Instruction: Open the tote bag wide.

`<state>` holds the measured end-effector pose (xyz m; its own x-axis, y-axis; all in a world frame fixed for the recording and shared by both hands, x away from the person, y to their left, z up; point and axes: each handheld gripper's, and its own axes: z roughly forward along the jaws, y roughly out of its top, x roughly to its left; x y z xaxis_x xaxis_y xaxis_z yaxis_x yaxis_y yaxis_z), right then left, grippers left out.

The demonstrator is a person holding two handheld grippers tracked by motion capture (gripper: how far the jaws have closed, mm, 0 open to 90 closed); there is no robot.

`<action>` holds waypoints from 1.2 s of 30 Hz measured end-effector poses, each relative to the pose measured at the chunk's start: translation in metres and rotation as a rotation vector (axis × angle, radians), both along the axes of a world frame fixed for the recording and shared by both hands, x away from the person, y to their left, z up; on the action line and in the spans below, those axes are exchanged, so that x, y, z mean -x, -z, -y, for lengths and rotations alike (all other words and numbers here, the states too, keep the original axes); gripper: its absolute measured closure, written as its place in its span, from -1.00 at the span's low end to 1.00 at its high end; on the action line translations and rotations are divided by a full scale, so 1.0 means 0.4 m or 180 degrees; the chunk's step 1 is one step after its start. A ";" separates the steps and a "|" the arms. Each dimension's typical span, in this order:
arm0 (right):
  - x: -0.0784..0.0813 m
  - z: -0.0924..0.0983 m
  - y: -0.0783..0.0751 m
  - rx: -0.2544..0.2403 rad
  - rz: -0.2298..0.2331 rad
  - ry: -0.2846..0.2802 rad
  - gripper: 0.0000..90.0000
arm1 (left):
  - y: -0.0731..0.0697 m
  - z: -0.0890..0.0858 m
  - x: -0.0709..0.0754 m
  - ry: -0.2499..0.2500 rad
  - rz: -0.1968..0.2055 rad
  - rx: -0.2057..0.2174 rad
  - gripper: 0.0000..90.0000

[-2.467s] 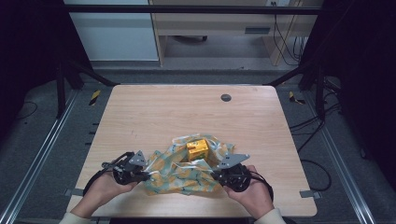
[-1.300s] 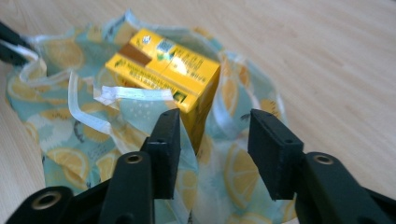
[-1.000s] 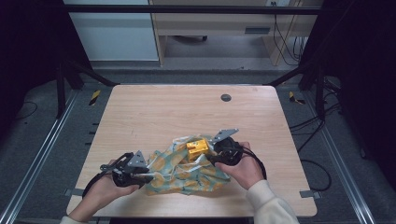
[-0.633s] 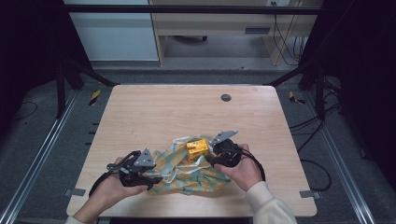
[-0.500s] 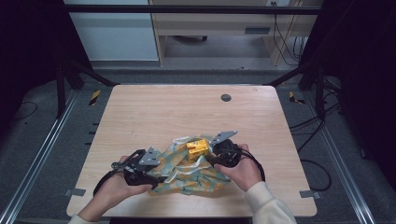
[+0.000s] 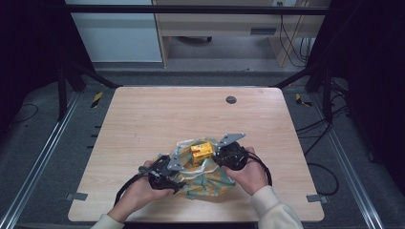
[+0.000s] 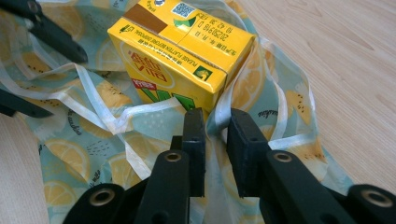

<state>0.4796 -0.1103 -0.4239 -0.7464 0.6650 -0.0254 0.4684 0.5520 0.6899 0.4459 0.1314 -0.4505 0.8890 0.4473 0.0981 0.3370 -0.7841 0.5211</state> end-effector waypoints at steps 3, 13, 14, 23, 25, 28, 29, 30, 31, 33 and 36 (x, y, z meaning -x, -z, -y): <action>-0.001 0.003 -0.001 -0.0037 0.0000 -0.0004 0.75 | 0.008 0.013 0.010 0.0059 0.0008 -0.0035 0.40; -0.005 0.021 -0.007 -0.0119 0.0000 0.0049 0.86 | 0.020 0.004 0.030 0.0115 -0.0072 -0.0027 0.96; -0.005 0.023 -0.008 -0.0127 0.0005 0.0051 0.86 | 0.020 0.003 0.029 0.0123 -0.0081 -0.0026 0.98; -0.031 0.066 -0.009 -0.0237 0.0011 0.0274 0.88 | 0.025 -0.007 0.031 0.0140 -0.0126 -0.0058 1.00; -0.037 0.075 -0.006 -0.0231 0.0015 0.0324 0.89 | 0.026 -0.009 0.034 0.0152 -0.0129 -0.0062 1.00; -0.046 0.090 -0.002 -0.0226 0.0011 0.0398 0.92 | 0.029 -0.013 0.036 0.0154 -0.0138 -0.0078 1.00; -0.049 0.095 0.000 -0.0229 0.0015 0.0422 0.93 | 0.030 -0.015 0.036 0.0157 -0.0134 -0.0096 1.00; -0.053 0.100 0.002 -0.0222 0.0007 0.0459 0.94 | 0.031 -0.016 0.036 0.0146 -0.0127 -0.0101 1.00; -0.056 0.103 0.004 -0.0218 0.0010 0.0470 0.94 | 0.032 -0.018 0.035 0.0136 -0.0117 -0.0111 1.00; -0.063 0.110 0.010 -0.0198 0.0001 0.0512 0.96 | 0.034 -0.023 0.033 0.0112 -0.0111 -0.0118 1.00; -0.071 0.114 0.020 -0.0180 -0.0008 0.0548 0.97 | 0.037 -0.032 0.032 0.0095 -0.0115 -0.0126 1.00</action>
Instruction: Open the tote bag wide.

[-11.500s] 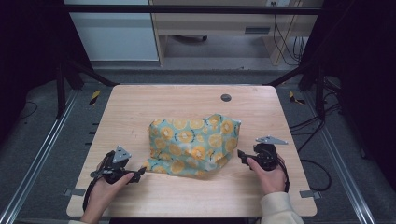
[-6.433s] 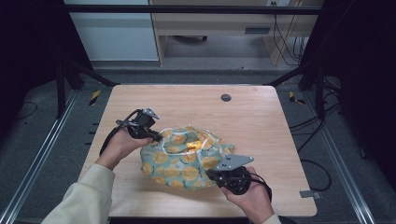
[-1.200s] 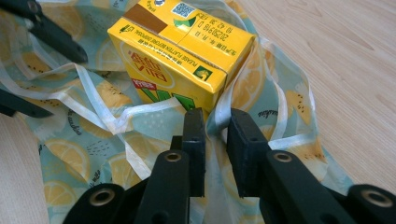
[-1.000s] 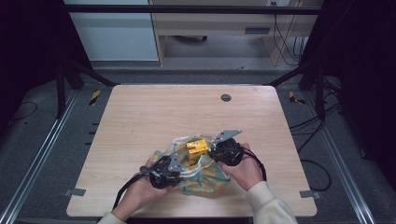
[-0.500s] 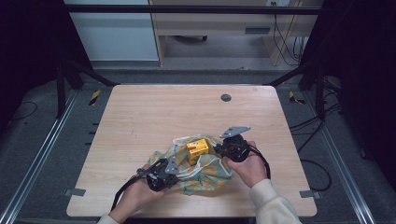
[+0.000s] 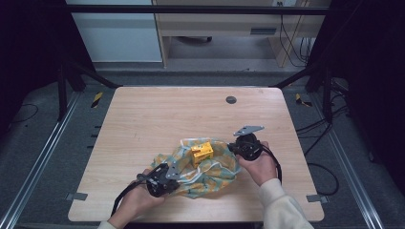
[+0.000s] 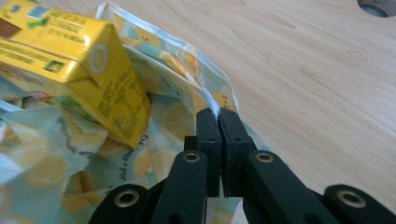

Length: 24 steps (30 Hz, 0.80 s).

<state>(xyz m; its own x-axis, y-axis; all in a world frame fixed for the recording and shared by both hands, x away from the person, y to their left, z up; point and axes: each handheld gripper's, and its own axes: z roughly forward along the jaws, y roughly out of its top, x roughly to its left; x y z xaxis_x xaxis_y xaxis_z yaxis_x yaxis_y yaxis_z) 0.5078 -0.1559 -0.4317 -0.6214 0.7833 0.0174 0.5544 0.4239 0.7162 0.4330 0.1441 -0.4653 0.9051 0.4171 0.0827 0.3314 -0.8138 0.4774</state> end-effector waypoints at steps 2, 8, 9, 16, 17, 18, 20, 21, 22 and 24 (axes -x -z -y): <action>-0.005 0.002 0.008 0.0006 -0.0018 0.0023 0.98 | 0.001 -0.005 0.000 -0.0002 -0.0008 0.0002 1.00; -0.018 0.006 0.026 0.0012 -0.0041 0.0094 0.99 | 0.003 -0.017 0.002 -0.0022 -0.0016 0.0004 1.00; -0.019 0.005 0.029 -0.0001 -0.0060 0.0119 0.99 | 0.004 -0.020 0.003 -0.0030 -0.0017 0.0006 1.00; -0.023 0.012 0.058 0.0055 -0.0144 0.0139 0.99 | 0.012 -0.031 0.004 -0.0048 -0.0042 0.0005 1.00; -0.024 0.014 0.060 0.0054 -0.0148 0.0133 0.99 | 0.013 -0.032 0.003 -0.0047 -0.0041 0.0002 1.00; -0.025 0.015 0.062 0.0048 -0.0149 0.0147 0.99 | 0.013 -0.033 0.003 -0.0056 -0.0034 -0.0001 1.00; -0.026 0.017 0.067 0.0039 -0.0183 0.0156 0.99 | 0.012 -0.036 0.002 -0.0067 -0.0037 -0.0002 1.00; -0.027 0.017 0.070 0.0047 -0.0199 0.0164 0.99 | 0.012 -0.037 0.001 -0.0080 -0.0031 0.0004 1.00; -0.030 0.019 0.077 0.0032 -0.0240 0.0174 0.99 | 0.012 -0.038 0.001 -0.0084 -0.0030 0.0003 1.00; -0.030 0.020 0.080 0.0033 -0.0252 0.0175 0.99 | 0.012 -0.040 0.000 -0.0086 -0.0030 -0.0008 1.00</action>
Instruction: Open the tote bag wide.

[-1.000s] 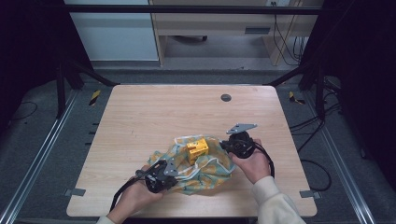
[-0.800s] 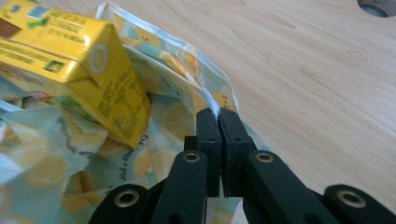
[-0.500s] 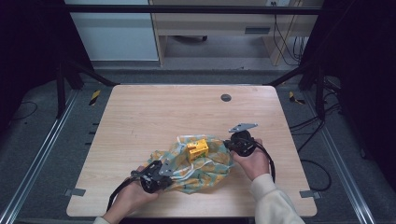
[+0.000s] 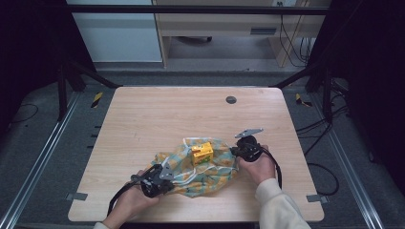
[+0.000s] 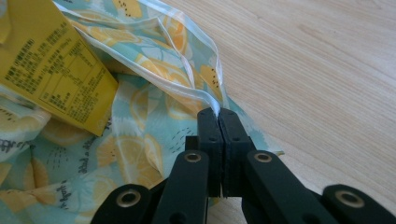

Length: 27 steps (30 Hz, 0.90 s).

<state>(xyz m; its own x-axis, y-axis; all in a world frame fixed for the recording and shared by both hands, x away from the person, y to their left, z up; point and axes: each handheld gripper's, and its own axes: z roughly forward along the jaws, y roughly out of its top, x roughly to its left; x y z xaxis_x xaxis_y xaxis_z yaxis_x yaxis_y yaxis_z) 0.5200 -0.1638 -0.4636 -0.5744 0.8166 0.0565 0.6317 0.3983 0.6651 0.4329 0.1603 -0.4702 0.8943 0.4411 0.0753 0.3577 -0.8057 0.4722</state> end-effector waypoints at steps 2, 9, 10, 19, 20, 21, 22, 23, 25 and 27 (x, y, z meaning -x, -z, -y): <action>0.000 0.001 0.002 -0.0007 -0.0013 0.0002 0.99 | 0.001 -0.002 0.000 -0.0002 0.0001 -0.0003 1.00; 0.001 0.007 0.006 -0.0020 -0.0017 0.0028 0.98 | 0.004 -0.012 0.000 -0.0030 0.0005 -0.0004 1.00; 0.001 0.008 0.006 -0.0013 -0.0014 0.0027 0.98 | 0.004 -0.013 0.000 -0.0038 0.0010 -0.0009 1.00; 0.014 0.008 -0.005 0.0070 0.0067 -0.0007 0.78 | 0.000 -0.021 0.006 -0.0068 0.0056 0.0067 0.92; 0.020 0.009 -0.011 0.0094 0.0113 -0.0025 0.73 | -0.002 -0.021 0.008 -0.0081 0.0094 0.0074 0.89; 0.027 0.010 -0.016 0.0098 0.0152 -0.0035 0.65 | -0.005 -0.022 0.010 -0.0082 0.0116 0.0090 0.83; 0.035 0.011 -0.023 0.0104 0.0190 -0.0044 0.56 | -0.008 -0.022 0.012 -0.0080 0.0132 0.0105 0.77; 0.044 0.013 -0.031 0.0103 0.0216 -0.0048 0.46 | -0.011 -0.021 0.015 -0.0098 0.0162 0.0117 0.70; 0.061 0.018 -0.047 0.0095 0.0265 -0.0078 0.23 | -0.018 -0.019 0.020 -0.0102 0.0232 0.0166 0.61; 0.078 0.022 -0.063 0.0072 0.0333 -0.0111 0.09 | -0.028 -0.014 0.028 -0.0129 0.0322 0.0275 0.48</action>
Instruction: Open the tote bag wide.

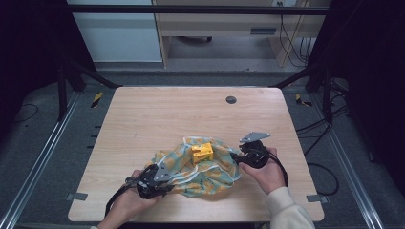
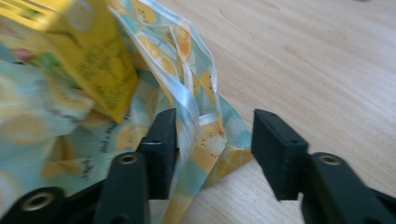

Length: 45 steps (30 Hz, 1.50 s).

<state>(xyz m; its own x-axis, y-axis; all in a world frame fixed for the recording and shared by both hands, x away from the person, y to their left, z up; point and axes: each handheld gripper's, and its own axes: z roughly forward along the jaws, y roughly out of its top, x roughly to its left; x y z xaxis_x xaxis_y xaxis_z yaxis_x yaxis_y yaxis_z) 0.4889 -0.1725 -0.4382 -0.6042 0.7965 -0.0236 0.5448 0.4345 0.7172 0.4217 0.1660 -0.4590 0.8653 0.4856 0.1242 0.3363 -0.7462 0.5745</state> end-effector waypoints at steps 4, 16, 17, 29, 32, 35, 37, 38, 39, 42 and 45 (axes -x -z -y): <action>0.030 -0.004 -0.032 -0.0086 0.0168 -0.0020 -0.19 | -0.025 0.010 0.010 -0.0061 0.0092 0.0075 0.16; 0.114 -0.032 -0.097 -0.0260 0.0446 -0.0129 -0.26 | -0.116 0.006 -0.004 -0.0169 0.0334 0.0250 -0.13; 0.120 -0.034 -0.098 -0.0266 0.0450 -0.0135 -0.26 | -0.120 0.005 -0.012 -0.0234 0.0362 0.0278 -0.13; 0.186 -0.072 -0.074 -0.0260 0.0397 -0.0273 -0.34 | -0.104 0.004 -0.114 -0.0422 0.0414 0.0253 -0.13; 0.193 -0.086 -0.055 -0.0195 0.0361 -0.0276 -0.37 | -0.085 0.003 -0.135 -0.0430 0.0371 0.0208 -0.13; 0.197 -0.100 -0.031 -0.0104 0.0310 -0.0288 -0.41 | -0.062 -0.002 -0.150 -0.0430 0.0355 0.0135 -0.13; 0.197 -0.110 -0.014 -0.0051 0.0244 -0.0292 -0.42 | -0.050 -0.008 -0.158 -0.0430 0.0309 0.0156 -0.11; 0.196 -0.117 -0.003 -0.0027 0.0203 -0.0298 -0.39 | -0.047 -0.008 -0.160 -0.0424 0.0284 0.0165 -0.09; 0.193 -0.121 0.004 -0.0007 0.0176 -0.0297 -0.36 | -0.043 -0.007 -0.163 -0.0397 0.0250 0.0160 -0.05; 0.182 -0.131 0.027 0.0057 0.0106 -0.0333 0.22 | -0.039 -0.003 -0.166 -0.0350 0.0235 0.0139 0.24; 0.174 -0.129 0.029 0.0042 0.0081 -0.0318 0.64 | -0.036 0.002 -0.169 -0.0305 0.0184 0.0105 0.55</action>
<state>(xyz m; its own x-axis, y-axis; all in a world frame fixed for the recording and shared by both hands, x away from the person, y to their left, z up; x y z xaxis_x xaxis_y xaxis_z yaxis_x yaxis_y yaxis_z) 0.4194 -0.1211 -0.4500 -0.6796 0.7318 -0.0502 0.4799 0.4953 0.7242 0.4894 0.1652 -0.4445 0.8065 0.5705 0.1552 0.3709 -0.6927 0.6186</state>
